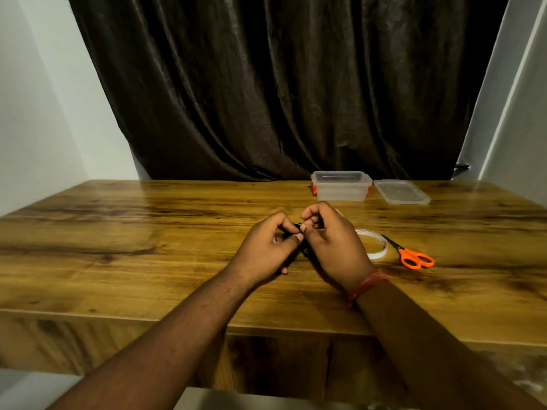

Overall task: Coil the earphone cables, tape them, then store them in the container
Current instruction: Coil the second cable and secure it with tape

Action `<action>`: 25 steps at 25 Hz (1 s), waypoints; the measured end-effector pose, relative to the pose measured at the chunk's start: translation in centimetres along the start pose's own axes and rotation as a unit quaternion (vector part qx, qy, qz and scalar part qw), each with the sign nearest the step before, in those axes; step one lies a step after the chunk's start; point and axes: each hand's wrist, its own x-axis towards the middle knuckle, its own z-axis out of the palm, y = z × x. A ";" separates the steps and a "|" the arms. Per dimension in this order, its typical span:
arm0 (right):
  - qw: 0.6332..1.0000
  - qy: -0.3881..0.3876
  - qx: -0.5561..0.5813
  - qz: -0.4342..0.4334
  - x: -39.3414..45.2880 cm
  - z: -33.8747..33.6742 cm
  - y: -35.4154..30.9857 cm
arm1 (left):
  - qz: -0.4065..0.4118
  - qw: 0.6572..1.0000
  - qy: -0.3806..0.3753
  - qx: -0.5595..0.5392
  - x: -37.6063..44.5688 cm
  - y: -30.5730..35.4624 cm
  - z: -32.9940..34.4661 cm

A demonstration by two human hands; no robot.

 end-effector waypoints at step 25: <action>0.971 -0.018 -0.182 -0.156 -0.2 0.2 -1.0 | -0.030 0.994 0.028 -0.105 0.6 -0.7 -0.7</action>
